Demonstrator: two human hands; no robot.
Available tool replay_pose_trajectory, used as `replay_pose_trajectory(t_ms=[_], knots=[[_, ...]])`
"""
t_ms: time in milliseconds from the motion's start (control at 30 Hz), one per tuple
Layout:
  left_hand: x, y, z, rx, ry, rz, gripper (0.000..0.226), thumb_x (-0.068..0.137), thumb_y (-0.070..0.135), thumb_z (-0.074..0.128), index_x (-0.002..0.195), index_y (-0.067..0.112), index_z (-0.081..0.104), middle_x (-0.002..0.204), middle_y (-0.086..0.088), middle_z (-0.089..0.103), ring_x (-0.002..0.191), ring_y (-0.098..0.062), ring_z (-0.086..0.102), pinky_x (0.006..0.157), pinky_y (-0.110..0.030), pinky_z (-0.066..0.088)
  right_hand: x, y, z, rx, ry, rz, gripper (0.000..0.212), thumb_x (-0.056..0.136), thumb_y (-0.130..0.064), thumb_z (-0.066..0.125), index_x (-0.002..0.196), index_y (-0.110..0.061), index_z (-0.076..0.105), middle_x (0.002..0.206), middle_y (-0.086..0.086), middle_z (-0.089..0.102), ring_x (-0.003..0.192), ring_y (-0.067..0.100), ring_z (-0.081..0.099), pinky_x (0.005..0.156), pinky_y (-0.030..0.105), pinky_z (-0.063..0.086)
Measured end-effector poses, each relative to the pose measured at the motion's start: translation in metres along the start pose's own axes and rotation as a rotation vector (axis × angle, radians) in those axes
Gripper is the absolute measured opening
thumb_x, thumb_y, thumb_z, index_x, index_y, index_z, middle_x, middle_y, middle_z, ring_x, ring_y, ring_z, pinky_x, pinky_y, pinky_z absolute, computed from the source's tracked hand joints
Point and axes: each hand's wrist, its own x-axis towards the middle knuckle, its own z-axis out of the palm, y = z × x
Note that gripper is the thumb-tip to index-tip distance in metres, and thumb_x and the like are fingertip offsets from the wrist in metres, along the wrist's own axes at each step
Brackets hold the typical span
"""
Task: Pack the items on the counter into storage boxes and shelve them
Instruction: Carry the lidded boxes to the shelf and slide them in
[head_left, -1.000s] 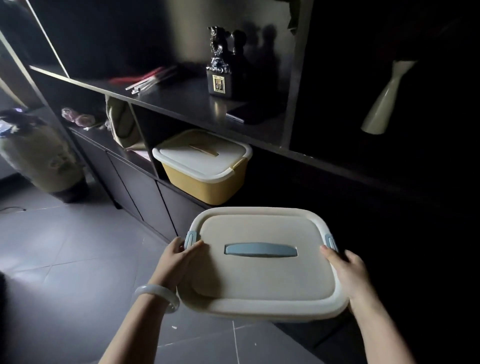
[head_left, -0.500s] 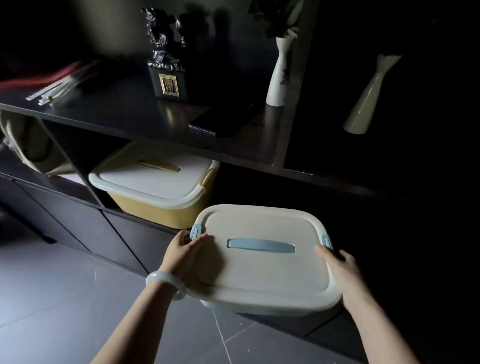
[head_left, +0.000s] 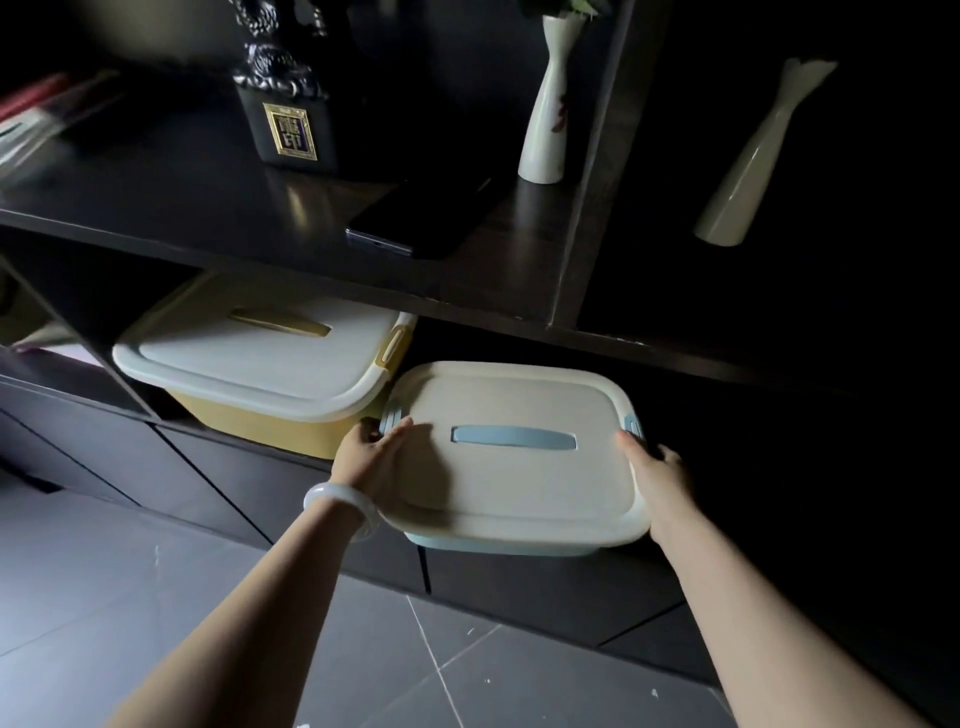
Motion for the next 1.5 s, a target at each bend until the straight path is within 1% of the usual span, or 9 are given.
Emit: replay_pose_trajectory(t_ms=[100,167,267,400,567,767,933,1200,1500], knots=[[-0.019,-0.006,-0.007,-0.151,0.002,-0.035,0.029,0.087,0.035,0.068,0.092,0.007,0.062,0.076,-0.005,0.059,0.066,-0.017,0.052,0.063,-0.031,0.043,0.005,-0.003,0.004,-0.02,0.014,-0.018,0.064,0.078,-0.05,0.069,0.129,-0.013,0.055,0.12,0.011,0.062,0.101,0.027,0.06,0.087,0.034,0.048],[-0.045,-0.018,-0.009,-0.277,-0.019,-0.027,0.023,0.089,0.033,0.066,0.093,0.01,0.064,0.073,0.0,0.06,0.065,-0.012,0.051,0.061,-0.026,0.041,0.007,-0.003,0.004,-0.034,0.024,-0.034,0.062,0.078,-0.05,0.069,0.127,-0.013,0.057,0.119,0.011,0.063,0.102,0.028,0.06,0.089,0.036,0.049],[-0.085,-0.037,0.001,-0.405,-0.136,0.028,0.031,0.086,0.025,0.068,0.115,0.013,0.063,0.104,-0.001,0.072,0.092,-0.01,0.066,0.075,-0.017,0.05,0.009,-0.002,0.004,-0.058,0.036,-0.053,0.061,0.079,-0.049,0.068,0.126,-0.011,0.057,0.119,0.012,0.063,0.105,0.03,0.06,0.089,0.037,0.049],[-0.106,-0.047,0.01,-0.46,-0.228,0.115,0.057,0.083,0.008,0.071,0.134,0.017,0.049,0.126,-0.001,0.065,0.116,-0.016,0.06,0.092,-0.027,0.052,0.011,0.0,0.005,-0.074,0.03,-0.064,0.061,0.082,-0.049,0.066,0.128,-0.01,0.056,0.122,0.014,0.061,0.109,0.034,0.059,0.096,0.045,0.048],[-0.084,-0.042,-0.001,-0.437,-0.239,0.17,0.053,0.083,0.0,0.068,0.132,0.012,0.051,0.127,-0.003,0.064,0.121,-0.02,0.058,0.097,-0.029,0.049,0.007,0.004,0.013,-0.043,0.048,-0.04,0.065,0.084,-0.049,0.065,0.133,-0.008,0.051,0.126,0.016,0.058,0.112,0.035,0.057,0.096,0.045,0.047],[-0.057,-0.037,-0.011,-0.403,-0.295,0.169,0.056,0.082,0.003,0.069,0.134,0.012,0.05,0.13,-0.004,0.063,0.124,-0.022,0.055,0.102,-0.03,0.047,0.003,0.001,0.024,-0.06,0.103,-0.051,0.065,0.087,-0.047,0.062,0.134,-0.004,0.049,0.13,0.019,0.056,0.116,0.036,0.055,0.095,0.04,0.045],[-0.053,-0.043,-0.003,-0.375,-0.278,0.173,0.059,0.085,0.016,0.07,0.139,0.019,0.046,0.133,0.001,0.06,0.127,-0.015,0.052,0.112,-0.042,0.036,0.003,0.001,0.028,-0.106,0.145,-0.054,0.068,0.086,-0.049,0.061,0.133,-0.002,0.049,0.13,0.021,0.056,0.116,0.038,0.055,0.096,0.043,0.045],[-0.05,-0.044,0.011,-0.397,-0.268,0.194,0.073,0.083,0.017,0.077,0.144,0.03,0.04,0.136,0.005,0.057,0.13,-0.016,0.049,0.113,-0.046,0.033,0.007,-0.006,0.035,-0.162,0.17,-0.067,0.064,0.086,-0.052,0.059,0.124,-0.001,0.056,0.124,0.022,0.059,0.113,0.039,0.057,0.096,0.044,0.047],[-0.029,-0.033,0.009,-0.471,-0.32,0.138,0.075,0.072,0.01,0.082,0.136,0.021,0.047,0.127,-0.003,0.064,0.121,-0.019,0.058,0.109,-0.046,0.039,0.016,-0.015,0.041,-0.203,0.177,-0.089,0.058,0.085,-0.05,0.058,0.118,-0.002,0.059,0.118,0.02,0.062,0.107,0.038,0.059,0.091,0.041,0.048]])
